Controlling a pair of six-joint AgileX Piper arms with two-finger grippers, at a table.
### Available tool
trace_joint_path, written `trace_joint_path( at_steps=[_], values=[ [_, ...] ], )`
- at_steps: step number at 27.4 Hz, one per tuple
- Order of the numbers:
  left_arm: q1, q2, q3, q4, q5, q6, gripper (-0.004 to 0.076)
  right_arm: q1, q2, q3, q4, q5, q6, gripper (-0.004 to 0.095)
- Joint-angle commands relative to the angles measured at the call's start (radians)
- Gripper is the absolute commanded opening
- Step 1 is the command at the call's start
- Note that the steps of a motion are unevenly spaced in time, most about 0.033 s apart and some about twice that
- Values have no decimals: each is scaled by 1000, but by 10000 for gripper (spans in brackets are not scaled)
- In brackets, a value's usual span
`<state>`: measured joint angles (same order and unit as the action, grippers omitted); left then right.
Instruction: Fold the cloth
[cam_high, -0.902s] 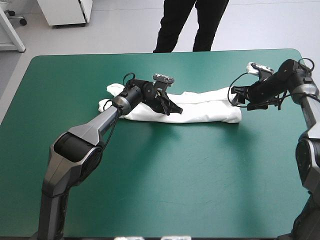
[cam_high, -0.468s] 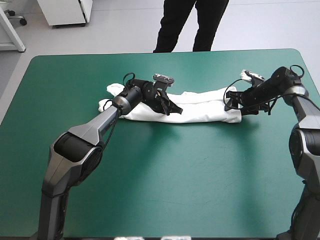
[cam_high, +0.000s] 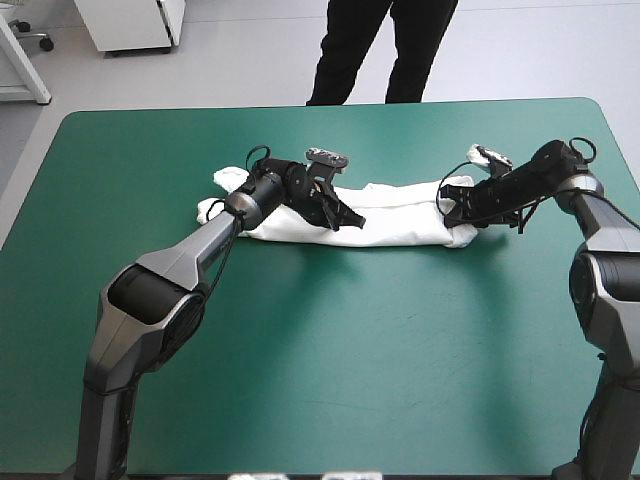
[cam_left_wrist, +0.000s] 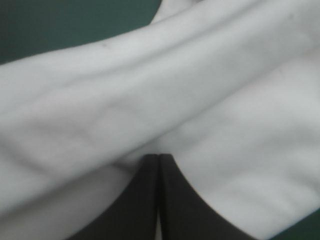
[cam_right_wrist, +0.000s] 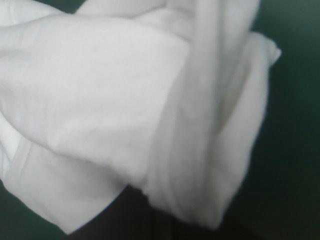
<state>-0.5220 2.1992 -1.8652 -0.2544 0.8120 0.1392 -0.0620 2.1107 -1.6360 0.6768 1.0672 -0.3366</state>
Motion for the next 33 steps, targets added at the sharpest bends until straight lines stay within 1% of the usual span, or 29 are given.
trace_joint_path(
  at_steps=[1,4,7,13,18,21,27,29,31,33],
  values=[
    [-3,-42,-17,-15,37,-3,-9,7,-70,-52,42,47,-7,-15],
    [-3,-42,-17,-15,37,-3,-9,16,-105,-100,45,73,-7,-15],
    [-3,-42,-17,-15,38,-3,-9,35,-155,-145,63,74,-3,-15],
    [-3,-42,-17,-15,38,-3,-9,113,-232,-216,111,111,4,-15],
    [-3,-42,-17,-12,38,-3,-9,200,-277,-273,86,103,19,-15],
    [-3,-42,-17,-12,38,-3,-9,232,-289,-304,81,89,29,-15],
    [-3,-42,-17,-14,32,-3,-9,245,-289,-323,83,67,41,-15],
    [11,-55,-27,-4,63,-3,-9,245,-287,-323,60,60,55,-15],
    [37,-109,-55,48,112,-3,-9,245,-287,-323,45,60,55,-15],
    [68,-207,-53,62,152,-3,-9,245,-287,-323,43,60,55,-15]
  ],
)
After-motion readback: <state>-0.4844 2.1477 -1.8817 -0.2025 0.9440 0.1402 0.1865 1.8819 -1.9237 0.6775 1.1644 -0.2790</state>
